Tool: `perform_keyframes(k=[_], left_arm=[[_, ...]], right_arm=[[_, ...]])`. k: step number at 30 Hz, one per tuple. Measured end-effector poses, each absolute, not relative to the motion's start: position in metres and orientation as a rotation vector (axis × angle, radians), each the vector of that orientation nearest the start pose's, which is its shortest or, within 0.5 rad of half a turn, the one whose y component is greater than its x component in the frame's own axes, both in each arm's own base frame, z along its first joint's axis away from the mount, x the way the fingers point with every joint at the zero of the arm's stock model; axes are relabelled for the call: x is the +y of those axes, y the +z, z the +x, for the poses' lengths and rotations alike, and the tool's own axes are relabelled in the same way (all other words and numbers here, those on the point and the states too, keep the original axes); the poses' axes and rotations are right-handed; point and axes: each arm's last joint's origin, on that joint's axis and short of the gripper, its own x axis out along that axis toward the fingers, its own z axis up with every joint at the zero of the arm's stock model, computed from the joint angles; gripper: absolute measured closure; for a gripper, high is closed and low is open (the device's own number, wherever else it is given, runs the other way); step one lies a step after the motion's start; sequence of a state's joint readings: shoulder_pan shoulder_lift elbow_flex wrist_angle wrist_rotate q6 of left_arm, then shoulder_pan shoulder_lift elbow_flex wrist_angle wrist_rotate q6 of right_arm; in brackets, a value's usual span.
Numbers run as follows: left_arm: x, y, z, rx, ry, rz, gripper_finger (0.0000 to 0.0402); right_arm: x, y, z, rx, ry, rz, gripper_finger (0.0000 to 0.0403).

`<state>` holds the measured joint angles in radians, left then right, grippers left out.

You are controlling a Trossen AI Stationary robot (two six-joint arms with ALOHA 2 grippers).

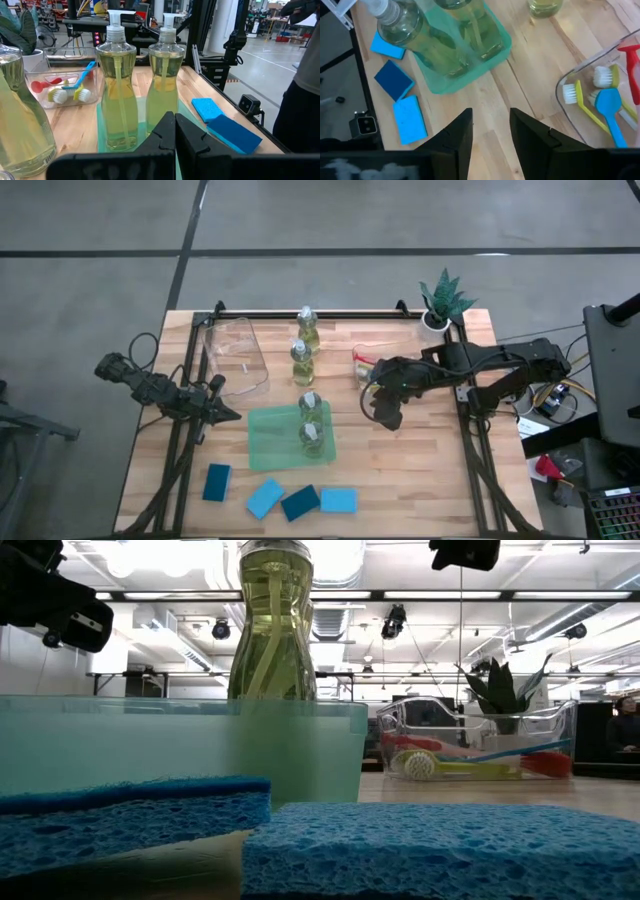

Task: Pick & Place Kitchen Sink Supplies
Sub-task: Put the blue sponge into the left transparent bin

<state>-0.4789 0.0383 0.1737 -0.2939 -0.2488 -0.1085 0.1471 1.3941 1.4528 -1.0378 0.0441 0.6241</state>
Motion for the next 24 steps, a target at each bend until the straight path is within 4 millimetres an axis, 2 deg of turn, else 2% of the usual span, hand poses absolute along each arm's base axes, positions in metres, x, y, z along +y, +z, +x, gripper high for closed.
perform_keyframes(k=[15, 20, 24], left_arm=[[-0.033, 0.191, 0.079, 0.160, -0.221, -0.051, 0.0401], [-0.033, 0.191, 0.079, 0.160, -0.222, -0.051, 0.0401], [-0.033, 0.191, 0.079, 0.161, -0.222, -0.052, 0.0401]], right_arm=[[0.056, 0.357, 0.263, 0.976, -0.147, 0.430, 0.0309], [0.061, 0.349, 0.270, 0.991, -0.160, 0.392, 0.0324], [0.070, 0.344, 0.280, 0.974, -0.141, 0.455, 0.0352]])
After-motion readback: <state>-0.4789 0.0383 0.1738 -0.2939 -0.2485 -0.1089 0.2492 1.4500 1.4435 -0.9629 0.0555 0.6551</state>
